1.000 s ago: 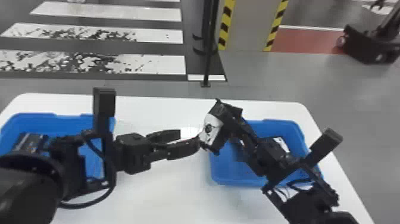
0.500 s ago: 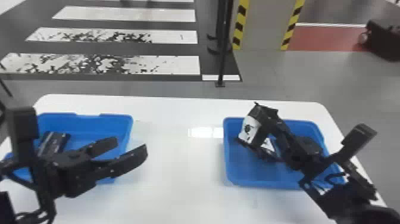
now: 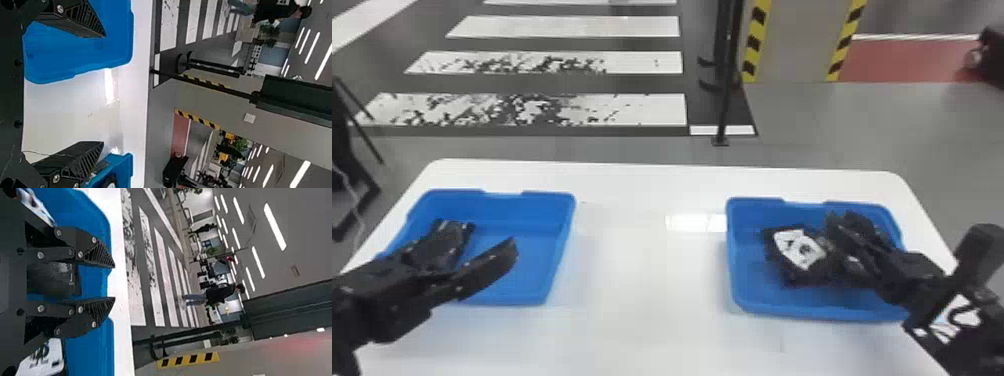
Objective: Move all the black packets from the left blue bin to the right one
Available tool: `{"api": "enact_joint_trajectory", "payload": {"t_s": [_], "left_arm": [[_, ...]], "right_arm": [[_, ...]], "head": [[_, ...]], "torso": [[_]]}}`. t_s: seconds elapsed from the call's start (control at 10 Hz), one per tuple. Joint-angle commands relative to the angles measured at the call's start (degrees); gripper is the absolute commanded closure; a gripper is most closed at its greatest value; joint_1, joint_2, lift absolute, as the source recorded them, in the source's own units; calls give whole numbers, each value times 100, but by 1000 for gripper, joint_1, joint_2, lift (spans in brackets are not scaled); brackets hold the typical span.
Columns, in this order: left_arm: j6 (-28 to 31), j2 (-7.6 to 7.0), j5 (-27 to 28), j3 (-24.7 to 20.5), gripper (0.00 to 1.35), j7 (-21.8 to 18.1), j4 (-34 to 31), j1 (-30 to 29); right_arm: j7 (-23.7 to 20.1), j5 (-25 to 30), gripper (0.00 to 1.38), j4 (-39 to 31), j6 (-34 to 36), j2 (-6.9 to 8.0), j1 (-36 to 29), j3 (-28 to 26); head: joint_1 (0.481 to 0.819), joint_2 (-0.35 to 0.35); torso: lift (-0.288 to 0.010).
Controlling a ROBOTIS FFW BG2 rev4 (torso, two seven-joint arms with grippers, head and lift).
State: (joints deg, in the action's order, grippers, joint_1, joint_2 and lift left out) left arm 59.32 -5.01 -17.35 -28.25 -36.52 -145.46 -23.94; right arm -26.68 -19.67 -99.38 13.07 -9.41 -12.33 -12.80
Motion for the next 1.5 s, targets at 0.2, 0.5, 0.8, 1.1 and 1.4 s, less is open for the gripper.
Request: {"api": "enact_joint_trajectory", "payload": {"t_s": [0.2,0.5,0.8,1.1,1.4], "left_arm": [[199,-44,844,-477,134,92,55,243],[396,-193,1426,-625,134,172,674,778],[537,-387,1941,-454,134,224,1855,1565],[537,-580,2215,-77,131,251,3036,2339],[649,-633,2489,118,130,356,4049,2915]], "right_arm": [[374,425,133,-1389,-295,300,-1383,-285],[558,379,136,-2528,-661,590,-2494,-263],[550,196,136,-2936,-647,616,-3169,-103],[550,71,136,-3175,-534,616,-3605,103],[541,-32,136,-3147,-506,616,-3605,137]], "head": [[695,1],[695,114],[695,212],[695,278],[695,296]], "torso": [[-150],[-150],[-150],[-150],[-150]]}}
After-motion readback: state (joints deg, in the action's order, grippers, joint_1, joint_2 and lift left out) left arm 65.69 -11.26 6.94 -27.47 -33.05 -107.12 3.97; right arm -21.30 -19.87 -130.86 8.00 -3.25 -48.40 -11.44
